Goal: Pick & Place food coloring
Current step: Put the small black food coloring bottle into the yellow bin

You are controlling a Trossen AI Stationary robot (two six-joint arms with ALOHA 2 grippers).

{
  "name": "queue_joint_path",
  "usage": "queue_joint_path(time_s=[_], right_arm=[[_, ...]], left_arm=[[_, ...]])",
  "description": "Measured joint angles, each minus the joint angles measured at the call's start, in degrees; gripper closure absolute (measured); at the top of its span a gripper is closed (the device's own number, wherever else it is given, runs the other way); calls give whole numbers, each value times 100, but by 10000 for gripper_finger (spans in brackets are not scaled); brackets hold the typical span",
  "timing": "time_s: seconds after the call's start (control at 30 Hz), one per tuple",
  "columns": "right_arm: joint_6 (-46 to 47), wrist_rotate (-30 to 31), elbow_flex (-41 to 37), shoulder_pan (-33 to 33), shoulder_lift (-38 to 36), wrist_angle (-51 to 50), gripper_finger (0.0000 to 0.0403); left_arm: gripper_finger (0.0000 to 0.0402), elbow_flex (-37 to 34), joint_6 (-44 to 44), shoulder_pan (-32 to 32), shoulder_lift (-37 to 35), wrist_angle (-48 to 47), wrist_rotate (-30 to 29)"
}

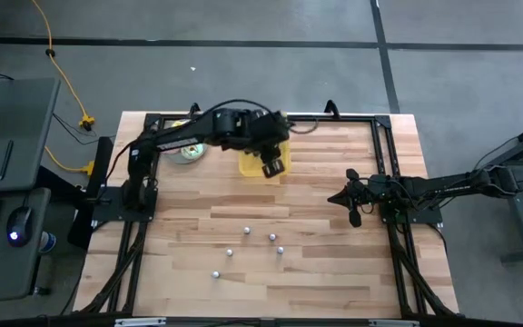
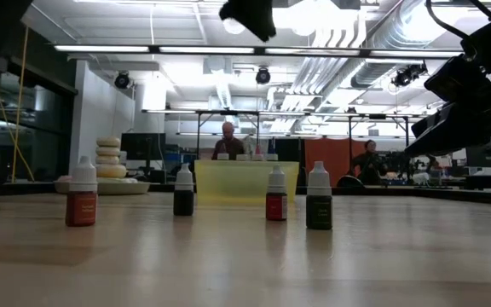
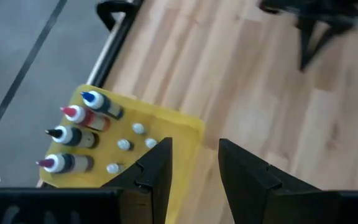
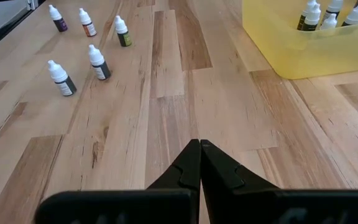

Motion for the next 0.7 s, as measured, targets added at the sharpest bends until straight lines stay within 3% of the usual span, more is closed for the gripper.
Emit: queue_joint_path(time_s=[0.37,0.7], right_arm=[[0,-1,-1,0,-2,0,402],[0,0,-1,1,0,-3,402]], left_arm=[[277,-14,-212,-780,-46,-331,334],[277,-754,-569,-1303,-46,-55,969]])
